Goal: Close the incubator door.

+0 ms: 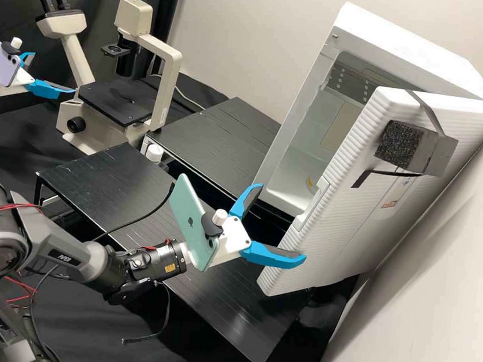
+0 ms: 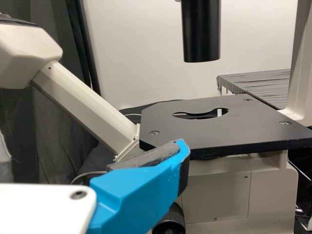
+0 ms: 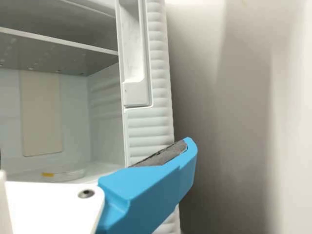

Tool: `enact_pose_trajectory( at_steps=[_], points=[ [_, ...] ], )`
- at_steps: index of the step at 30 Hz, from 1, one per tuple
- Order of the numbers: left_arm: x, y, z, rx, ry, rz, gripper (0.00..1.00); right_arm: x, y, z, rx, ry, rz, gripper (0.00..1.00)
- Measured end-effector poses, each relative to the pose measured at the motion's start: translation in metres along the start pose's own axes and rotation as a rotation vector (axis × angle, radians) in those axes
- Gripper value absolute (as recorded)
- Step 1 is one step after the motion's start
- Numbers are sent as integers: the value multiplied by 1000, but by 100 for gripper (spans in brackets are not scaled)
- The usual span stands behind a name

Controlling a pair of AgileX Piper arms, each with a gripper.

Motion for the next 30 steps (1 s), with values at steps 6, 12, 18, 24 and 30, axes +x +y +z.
enact_pose_trajectory(
  at_steps=[6,12,18,24,30],
  points=[
    [0,0,0,0,0,0,100,0,-4,-13,90,41,-63,100],
    [0,0,0,0,0,0,100,9,-16,-37,170,166,-198,100],
    [0,0,0,0,0,0,100,11,-24,-69,150,389,-274,100],
    [0,0,0,0,0,0,100,8,-29,-73,156,395,-276,100],
    [0,0,0,0,0,0,100,-3,-35,-64,170,327,-253,100]
  ],
)
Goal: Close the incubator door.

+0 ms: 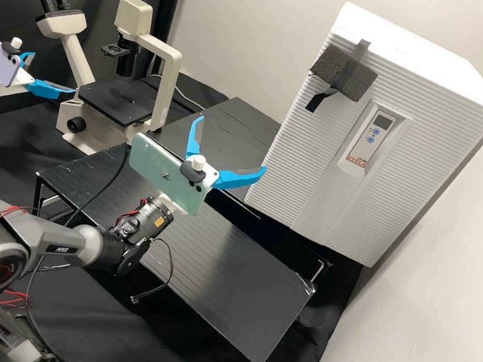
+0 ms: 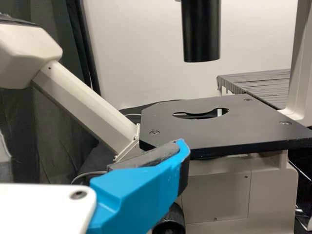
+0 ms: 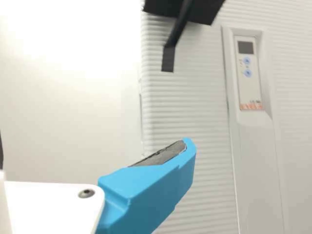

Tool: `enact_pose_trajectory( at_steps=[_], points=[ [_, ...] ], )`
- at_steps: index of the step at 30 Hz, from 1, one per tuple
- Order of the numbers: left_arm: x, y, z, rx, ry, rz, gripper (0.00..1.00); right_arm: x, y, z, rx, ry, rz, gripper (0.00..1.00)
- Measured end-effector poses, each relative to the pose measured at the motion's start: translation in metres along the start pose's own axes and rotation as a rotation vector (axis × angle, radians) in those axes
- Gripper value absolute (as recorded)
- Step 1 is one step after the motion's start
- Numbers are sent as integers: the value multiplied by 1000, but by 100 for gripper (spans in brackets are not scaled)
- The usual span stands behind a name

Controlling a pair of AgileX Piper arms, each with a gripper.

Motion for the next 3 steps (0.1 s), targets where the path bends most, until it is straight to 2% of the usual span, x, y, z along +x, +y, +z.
enact_pose_trajectory(
  at_steps=[1,3],
  points=[
    [0,0,0,0,0,0,100,-2,-1,1,4,-3,0,100],
    [0,0,0,0,0,0,100,-5,-2,3,34,-14,-8,100]
  ],
)
